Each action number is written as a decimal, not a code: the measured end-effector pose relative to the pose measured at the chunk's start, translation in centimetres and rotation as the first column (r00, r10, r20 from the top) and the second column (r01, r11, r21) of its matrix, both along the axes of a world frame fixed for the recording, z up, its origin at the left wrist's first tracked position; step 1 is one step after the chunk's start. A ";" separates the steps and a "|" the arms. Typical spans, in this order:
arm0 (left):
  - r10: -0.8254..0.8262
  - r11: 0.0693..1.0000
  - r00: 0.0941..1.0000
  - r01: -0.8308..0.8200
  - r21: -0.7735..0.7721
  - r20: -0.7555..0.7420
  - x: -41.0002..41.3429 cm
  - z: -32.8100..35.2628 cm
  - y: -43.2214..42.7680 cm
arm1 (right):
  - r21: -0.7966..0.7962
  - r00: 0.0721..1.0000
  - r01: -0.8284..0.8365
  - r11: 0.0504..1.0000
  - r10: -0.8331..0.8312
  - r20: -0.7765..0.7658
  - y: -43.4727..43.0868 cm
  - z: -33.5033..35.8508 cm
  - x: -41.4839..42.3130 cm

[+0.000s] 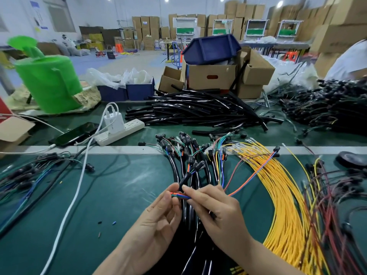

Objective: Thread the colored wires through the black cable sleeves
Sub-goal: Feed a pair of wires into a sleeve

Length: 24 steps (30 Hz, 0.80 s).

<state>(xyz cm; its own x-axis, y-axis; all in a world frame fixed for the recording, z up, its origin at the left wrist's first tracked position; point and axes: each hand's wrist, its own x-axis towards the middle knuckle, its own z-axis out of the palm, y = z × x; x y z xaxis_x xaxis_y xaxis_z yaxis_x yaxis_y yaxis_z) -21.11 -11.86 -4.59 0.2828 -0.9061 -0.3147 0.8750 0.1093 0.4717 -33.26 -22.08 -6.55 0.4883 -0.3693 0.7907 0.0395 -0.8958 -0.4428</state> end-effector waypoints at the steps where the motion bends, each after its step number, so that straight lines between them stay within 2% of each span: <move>1: 0.007 1.000 1.000 -0.006 0.017 -0.008 -0.1 -0.1 0.0 | -0.013 1.000 -0.009 1.000 0.009 0.009 -0.1 -0.1 0.0; 7: 0.044 0.996 0.995 -0.050 0.069 0.087 0.6 0.5 0.0 | -0.085 0.999 -0.014 0.996 0.018 0.040 -0.1 0.0 0.5; 12: -0.029 0.996 0.998 0.024 0.084 0.055 1.0 -0.1 -0.2 | -0.091 0.999 -0.016 0.996 0.020 0.043 -0.3 0.0 0.5; 15: -0.098 0.991 0.978 0.079 0.109 0.182 1.2 0.4 -1.0 | -0.083 0.999 -0.004 0.997 0.008 0.043 -0.8 0.0 0.2; 17: -0.159 0.984 0.918 0.118 0.132 0.364 1.6 1.4 -2.0 | -0.071 0.998 0.030 0.997 -0.027 0.052 -1.4 0.3 -0.1; 19: -0.244 0.967 0.772 0.153 0.201 0.587 2.3 3.2 -3.5 | -0.059 0.993 0.093 0.994 -0.088 0.076 -2.1 0.6 -0.4; 20: -0.323 0.946 0.655 0.194 0.261 0.683 2.9 4.2 -4.3 | -0.053 0.989 0.125 0.991 -0.120 0.091 -2.4 0.6 -0.6; 22: -0.546 0.831 0.331 0.334 0.445 0.770 4.1 6.5 -6.4 | -0.014 0.980 0.170 0.985 -0.168 0.108 -3.1 0.7 -0.9; 24: -0.648 0.707 -0.044 0.337 0.622 0.760 5.6 8.4 -9.1 | 0.032 0.973 0.202 0.979 -0.204 0.104 -3.7 0.5 -0.9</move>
